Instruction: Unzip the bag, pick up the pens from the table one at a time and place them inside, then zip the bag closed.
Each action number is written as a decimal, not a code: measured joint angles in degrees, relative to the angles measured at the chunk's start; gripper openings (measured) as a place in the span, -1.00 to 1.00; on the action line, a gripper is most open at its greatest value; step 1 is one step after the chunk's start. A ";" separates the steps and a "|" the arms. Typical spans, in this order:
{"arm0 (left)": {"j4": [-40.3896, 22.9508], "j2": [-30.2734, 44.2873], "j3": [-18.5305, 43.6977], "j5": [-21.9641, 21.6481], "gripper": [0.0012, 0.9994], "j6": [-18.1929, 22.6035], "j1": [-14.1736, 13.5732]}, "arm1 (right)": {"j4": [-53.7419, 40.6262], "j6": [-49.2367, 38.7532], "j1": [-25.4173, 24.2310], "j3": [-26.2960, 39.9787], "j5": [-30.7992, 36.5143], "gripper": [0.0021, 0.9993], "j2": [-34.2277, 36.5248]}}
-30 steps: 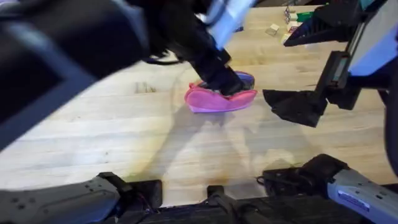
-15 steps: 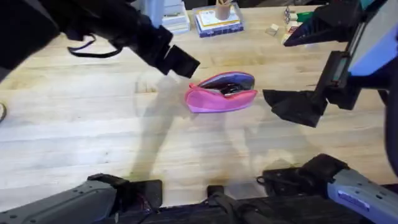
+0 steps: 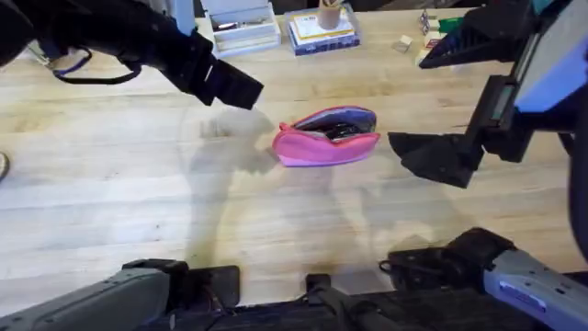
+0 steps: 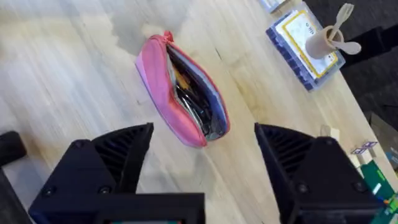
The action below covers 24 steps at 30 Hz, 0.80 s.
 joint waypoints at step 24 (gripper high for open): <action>-9.18 0.07 0.00 2.68 0.99 28.35 3.25 | -0.31 7.77 0.00 0.00 -4.98 1.00 6.99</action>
